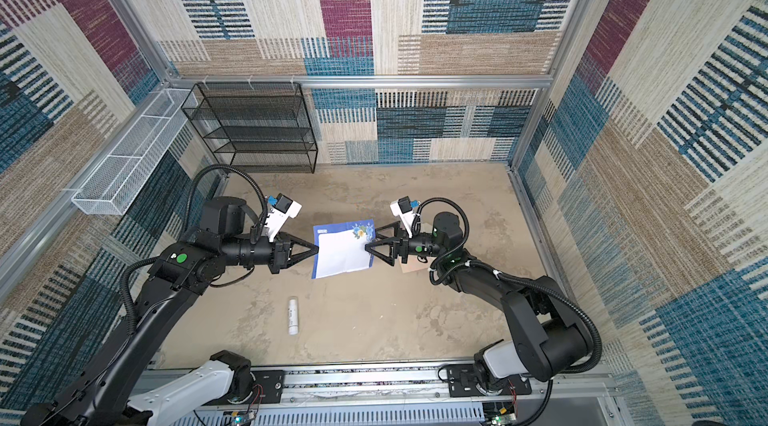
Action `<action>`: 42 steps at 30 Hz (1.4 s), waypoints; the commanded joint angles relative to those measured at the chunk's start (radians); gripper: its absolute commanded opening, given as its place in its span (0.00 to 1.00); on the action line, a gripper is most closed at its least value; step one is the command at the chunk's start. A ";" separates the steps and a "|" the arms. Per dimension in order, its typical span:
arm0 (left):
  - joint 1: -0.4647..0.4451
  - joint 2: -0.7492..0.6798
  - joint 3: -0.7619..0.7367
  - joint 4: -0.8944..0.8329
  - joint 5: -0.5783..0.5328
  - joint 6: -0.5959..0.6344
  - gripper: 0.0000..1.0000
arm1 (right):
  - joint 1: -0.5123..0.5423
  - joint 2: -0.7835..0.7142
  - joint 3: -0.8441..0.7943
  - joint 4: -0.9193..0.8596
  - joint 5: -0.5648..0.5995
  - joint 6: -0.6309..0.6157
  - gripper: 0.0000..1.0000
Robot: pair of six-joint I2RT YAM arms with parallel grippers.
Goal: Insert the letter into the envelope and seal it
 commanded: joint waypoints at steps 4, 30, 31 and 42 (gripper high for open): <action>-0.001 0.005 -0.027 0.068 0.032 -0.008 0.00 | 0.002 0.031 0.018 0.146 -0.067 0.092 0.86; 0.004 0.028 -0.060 0.120 0.033 -0.014 0.00 | 0.005 -0.074 0.034 -0.067 -0.090 0.020 0.62; 0.004 0.030 -0.061 0.121 0.034 -0.014 0.00 | 0.005 -0.071 0.035 -0.073 -0.090 0.019 0.61; 0.005 0.042 -0.071 0.144 0.048 -0.030 0.00 | 0.005 -0.065 0.065 -0.132 -0.090 0.000 0.12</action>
